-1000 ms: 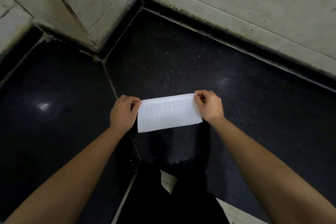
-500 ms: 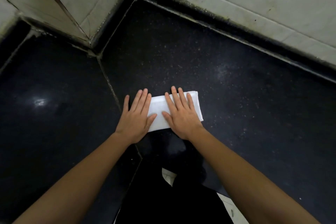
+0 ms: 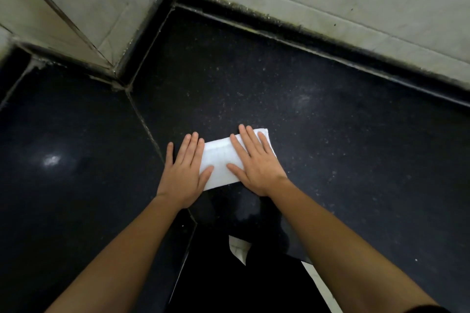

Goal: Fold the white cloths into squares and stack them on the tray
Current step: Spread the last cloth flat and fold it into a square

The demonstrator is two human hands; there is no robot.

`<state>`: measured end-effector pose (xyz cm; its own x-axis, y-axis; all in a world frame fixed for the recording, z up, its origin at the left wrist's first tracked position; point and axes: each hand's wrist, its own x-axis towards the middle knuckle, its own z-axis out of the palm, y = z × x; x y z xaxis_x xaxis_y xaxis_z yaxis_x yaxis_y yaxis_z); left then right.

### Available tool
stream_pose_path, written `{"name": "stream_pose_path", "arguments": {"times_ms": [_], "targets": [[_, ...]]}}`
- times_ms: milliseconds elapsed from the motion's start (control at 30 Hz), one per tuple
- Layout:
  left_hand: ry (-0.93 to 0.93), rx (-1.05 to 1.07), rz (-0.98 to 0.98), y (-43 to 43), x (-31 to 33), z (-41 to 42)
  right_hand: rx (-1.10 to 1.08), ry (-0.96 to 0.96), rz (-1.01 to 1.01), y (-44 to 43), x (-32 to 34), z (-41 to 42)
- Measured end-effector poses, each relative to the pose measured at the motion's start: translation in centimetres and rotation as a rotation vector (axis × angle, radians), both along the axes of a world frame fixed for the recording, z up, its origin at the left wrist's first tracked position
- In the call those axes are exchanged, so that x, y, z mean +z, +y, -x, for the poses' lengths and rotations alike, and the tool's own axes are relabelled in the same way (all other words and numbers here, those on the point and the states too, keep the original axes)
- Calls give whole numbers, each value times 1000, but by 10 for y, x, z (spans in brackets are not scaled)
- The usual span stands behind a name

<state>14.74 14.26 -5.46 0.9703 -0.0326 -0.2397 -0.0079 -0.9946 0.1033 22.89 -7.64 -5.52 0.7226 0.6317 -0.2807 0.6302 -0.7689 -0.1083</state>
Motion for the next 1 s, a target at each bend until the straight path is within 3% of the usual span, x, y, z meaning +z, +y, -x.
{"name": "stream_pose_path", "arguments": {"times_ms": [133, 233, 333, 433, 567, 667, 867, 933, 1000], "targets": [[42, 101, 53, -9, 5, 6, -223, -3, 3, -21, 8, -1], [69, 152, 79, -17, 11, 27, -462, 2, -106, -37, 20, 12], [40, 241, 155, -19, 23, 23, -546, 3, -121, -44, 34, 14], [-20, 293, 207, -15, 34, -2, -751, 250, -165, -35, 45, 5], [31, 281, 308, -10, 45, -44, -938, 472, -397, -28, 57, -12], [113, 209, 427, -17, 62, -79, -854, 495, -548, -30, 73, -23], [343, 191, 758, -31, 111, -133, -574, 501, -608, -33, 125, -52], [326, 137, 870, -30, 129, -149, -508, 430, -613, -34, 147, -68], [144, 102, 895, -29, 149, -161, -474, 312, -660, -36, 168, -82]]}}
